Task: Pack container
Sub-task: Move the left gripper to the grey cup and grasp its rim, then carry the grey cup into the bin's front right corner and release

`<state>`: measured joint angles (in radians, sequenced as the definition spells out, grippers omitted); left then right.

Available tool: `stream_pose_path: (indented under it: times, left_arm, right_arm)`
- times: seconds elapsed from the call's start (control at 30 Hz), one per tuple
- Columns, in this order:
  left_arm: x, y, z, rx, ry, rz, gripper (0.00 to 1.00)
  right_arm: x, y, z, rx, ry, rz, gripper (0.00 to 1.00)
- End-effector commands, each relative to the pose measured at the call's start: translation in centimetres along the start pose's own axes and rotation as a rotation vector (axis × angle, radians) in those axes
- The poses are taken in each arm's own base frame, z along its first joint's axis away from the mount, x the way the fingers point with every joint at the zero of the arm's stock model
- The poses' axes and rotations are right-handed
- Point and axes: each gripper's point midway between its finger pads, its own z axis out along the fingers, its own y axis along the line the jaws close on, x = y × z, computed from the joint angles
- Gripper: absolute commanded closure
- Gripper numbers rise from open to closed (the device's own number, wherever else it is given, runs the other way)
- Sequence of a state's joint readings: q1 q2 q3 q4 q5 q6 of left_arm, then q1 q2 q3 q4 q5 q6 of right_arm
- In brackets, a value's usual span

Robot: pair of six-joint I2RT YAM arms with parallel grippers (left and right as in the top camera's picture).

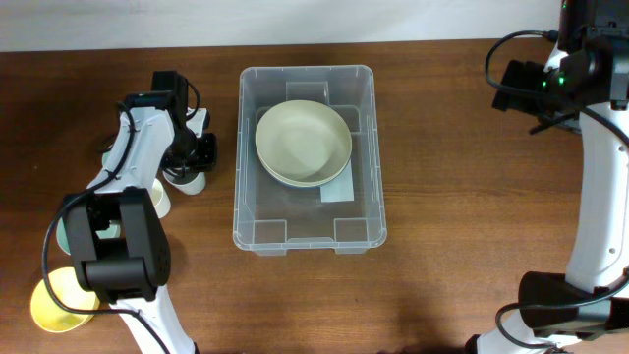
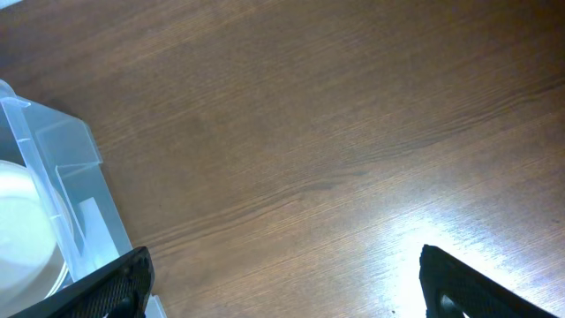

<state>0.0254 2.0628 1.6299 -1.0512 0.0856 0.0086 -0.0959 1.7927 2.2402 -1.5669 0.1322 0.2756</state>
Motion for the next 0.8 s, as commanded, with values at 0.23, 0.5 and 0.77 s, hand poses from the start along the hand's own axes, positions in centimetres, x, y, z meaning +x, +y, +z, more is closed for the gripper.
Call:
stream_pose_path:
  times: [0.23,0.5,0.77]
  left_arm:
    - [-0.5,0.2,0.0,-0.004,-0.015,0.001,0.99]
    - [-2.7,-0.5,-4.0,-0.004,-0.082,0.015,1.0]
    - [-4.7,-4.9,-16.3,0.013,-0.278,0.105,1.0]
  right_arm:
    - [0.1,0.0,0.3,-0.001,0.01,-0.007,0.08]
    - [0.0,0.0,0.3,0.0,0.009,-0.007,0.08]
    - [-0.3,-1.5,0.4,0.03,0.001,0.022,0.08]
